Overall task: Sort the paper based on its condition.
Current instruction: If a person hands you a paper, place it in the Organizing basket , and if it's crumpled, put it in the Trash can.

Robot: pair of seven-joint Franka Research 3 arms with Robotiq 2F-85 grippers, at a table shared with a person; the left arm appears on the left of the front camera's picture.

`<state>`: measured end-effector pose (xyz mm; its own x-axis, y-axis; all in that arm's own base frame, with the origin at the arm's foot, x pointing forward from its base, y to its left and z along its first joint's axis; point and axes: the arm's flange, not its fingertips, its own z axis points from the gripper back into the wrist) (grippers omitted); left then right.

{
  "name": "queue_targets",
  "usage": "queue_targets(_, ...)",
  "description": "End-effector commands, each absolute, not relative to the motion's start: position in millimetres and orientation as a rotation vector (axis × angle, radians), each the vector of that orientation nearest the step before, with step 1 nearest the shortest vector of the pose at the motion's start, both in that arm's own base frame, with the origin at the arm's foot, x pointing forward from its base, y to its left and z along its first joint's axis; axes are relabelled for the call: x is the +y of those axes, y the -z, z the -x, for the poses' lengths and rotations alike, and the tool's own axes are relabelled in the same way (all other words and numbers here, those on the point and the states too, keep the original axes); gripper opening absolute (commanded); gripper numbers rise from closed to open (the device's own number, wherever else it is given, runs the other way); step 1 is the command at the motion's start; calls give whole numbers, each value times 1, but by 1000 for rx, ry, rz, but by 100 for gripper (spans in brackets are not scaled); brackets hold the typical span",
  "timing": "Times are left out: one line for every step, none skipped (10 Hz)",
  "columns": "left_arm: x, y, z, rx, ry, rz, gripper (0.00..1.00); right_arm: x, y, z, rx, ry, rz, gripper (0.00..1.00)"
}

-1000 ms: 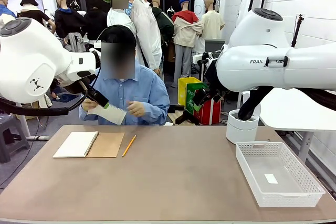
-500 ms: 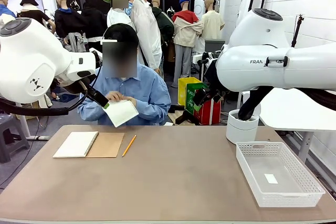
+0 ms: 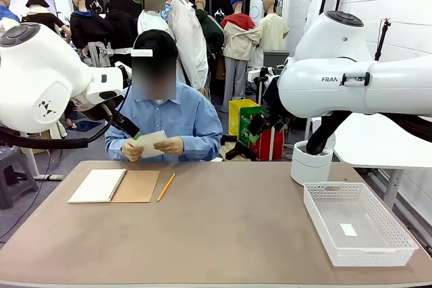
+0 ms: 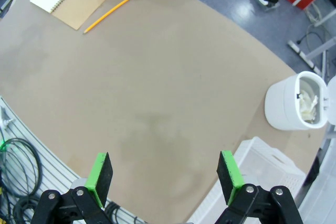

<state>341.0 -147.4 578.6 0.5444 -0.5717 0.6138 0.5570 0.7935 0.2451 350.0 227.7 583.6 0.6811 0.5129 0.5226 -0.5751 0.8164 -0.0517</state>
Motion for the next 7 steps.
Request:
queue_targets(-147, -578, -341, -737, 673, -24, 100, 228, -583, -350, -548, -612, -119, 100)
queue_targets(-147, -578, -341, -737, 673, -24, 100, 228, -583, -350, -548, -612, -119, 100)
queue_targets(-147, -578, -341, -737, 673, -24, 100, 228, -583, -350, -548, -612, -119, 100)
queue_targets(-147, -578, -341, -737, 673, -24, 100, 228, -583, -350, -548, -612, -119, 100)
queue_targets(-147, -578, -341, -737, 673, -24, 100, 228, -583, -350, -548, -612, -119, 100)
queue_targets(-147, -578, -341, -737, 673, -24, 100, 228, -583, -350, -548, -612, -119, 100)
queue_targets(-147, -578, -341, -737, 673, -24, 100, 228, -583, -350, -548, -612, -119, 100)
